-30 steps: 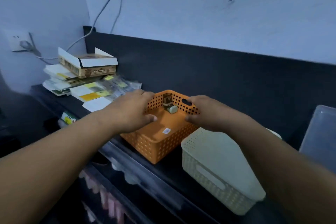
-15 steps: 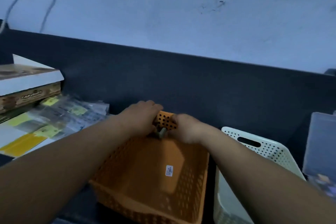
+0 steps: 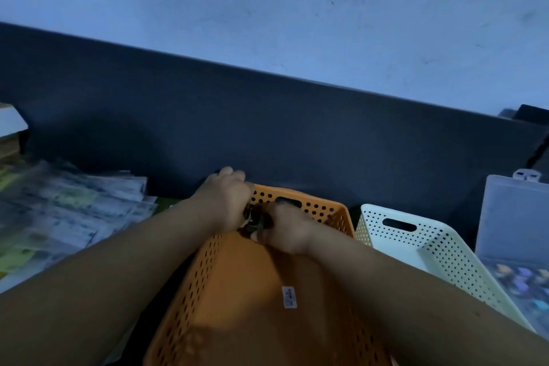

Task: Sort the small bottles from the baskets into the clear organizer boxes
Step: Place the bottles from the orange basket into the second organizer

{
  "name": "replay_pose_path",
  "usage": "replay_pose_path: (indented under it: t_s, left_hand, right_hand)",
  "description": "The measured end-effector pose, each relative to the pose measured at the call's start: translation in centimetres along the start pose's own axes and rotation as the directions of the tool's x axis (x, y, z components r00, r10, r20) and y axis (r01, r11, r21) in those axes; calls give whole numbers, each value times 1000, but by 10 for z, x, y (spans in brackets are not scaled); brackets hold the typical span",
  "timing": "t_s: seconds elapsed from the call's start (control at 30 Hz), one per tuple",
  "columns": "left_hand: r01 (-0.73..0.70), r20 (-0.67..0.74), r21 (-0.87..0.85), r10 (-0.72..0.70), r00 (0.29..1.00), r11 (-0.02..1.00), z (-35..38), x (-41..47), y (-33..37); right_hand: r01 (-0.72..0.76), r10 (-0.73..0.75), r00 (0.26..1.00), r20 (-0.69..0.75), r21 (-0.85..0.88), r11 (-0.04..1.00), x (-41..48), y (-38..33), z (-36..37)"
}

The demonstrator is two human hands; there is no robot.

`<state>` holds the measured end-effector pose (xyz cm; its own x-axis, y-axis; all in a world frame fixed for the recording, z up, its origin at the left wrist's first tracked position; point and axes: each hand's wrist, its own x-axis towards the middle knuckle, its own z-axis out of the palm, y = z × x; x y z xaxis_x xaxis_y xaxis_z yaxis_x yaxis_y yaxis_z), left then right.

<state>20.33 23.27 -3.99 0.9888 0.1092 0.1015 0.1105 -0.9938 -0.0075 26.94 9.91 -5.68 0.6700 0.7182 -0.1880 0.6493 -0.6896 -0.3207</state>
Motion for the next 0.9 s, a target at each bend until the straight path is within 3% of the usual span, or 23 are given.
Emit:
replay_pose_path:
  t_s: [0.17,0.37,0.53,0.7,0.9]
  left_hand:
    - [-6,-13,52,7,1000,999,6,4,-1]
    - [65,15,-91,-63,998,994,1,-3,-1]
    - [132,-26,-392,-154,988,911,-14,-12,0]
    - [32,-47,-688,-88,995,725,-30,-17,9]
    - [-61,-56,-657,32,998,752,-62,-33,43]
  right_hand:
    - [-26,27,999,16,-77,997,8,-4,2]
    - [12,-15,999,-35,-96,995,10,-1,8]
    - [20,-7,993,-120,106,994,-3,5,-8]
    - [104,0,965,-262,383,918,-38,9,-33]
    - [184,69,922,-382,588,787,-87,26,-44]
